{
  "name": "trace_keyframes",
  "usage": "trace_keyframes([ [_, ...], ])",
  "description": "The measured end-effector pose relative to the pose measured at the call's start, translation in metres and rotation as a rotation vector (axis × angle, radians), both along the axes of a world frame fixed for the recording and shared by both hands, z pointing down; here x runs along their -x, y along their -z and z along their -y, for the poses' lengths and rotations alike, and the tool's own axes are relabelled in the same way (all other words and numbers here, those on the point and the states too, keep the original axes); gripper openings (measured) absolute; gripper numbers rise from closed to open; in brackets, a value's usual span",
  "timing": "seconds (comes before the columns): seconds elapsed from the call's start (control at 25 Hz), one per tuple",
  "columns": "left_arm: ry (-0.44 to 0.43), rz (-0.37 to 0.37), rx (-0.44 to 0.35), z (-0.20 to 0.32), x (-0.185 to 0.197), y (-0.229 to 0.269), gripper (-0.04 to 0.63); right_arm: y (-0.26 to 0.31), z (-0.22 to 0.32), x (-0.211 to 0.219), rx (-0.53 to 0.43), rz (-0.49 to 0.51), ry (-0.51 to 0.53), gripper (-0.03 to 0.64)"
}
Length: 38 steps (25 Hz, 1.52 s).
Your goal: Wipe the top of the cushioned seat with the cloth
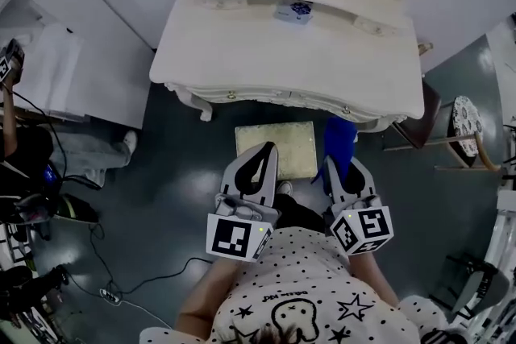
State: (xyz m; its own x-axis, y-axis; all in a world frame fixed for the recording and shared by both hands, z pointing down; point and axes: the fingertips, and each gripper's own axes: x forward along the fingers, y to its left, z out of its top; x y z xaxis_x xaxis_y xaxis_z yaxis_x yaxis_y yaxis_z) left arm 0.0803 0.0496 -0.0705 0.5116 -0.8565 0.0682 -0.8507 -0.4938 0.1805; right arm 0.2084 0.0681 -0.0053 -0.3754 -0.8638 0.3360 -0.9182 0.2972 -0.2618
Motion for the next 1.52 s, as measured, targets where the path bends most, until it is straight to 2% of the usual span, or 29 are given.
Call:
trace_keyframes([
  [0.44,-0.056,0.01,0.036,-0.037,0.0,-0.005,-0.005,0.023,-0.026,0.008,-0.05,-0.017,0.023,0.086],
  [0.76,-0.005,-0.01,0.037,-0.037,0.011,-0.005,-0.005,0.035,-0.03,0.01,-0.101,-0.056,0.026,0.086],
  [1.04,-0.02,-0.005,0.037,-0.041,0.007,-0.007,-0.005,0.028,-0.033,0.0,-0.081,-0.032,-0.019,0.086],
  [1.52,-0.033,0.012,0.032,-0.051,-0.006,-0.007,-0.005,0.028,-0.041,-0.001,-0.085,-0.044,0.032,0.086],
])
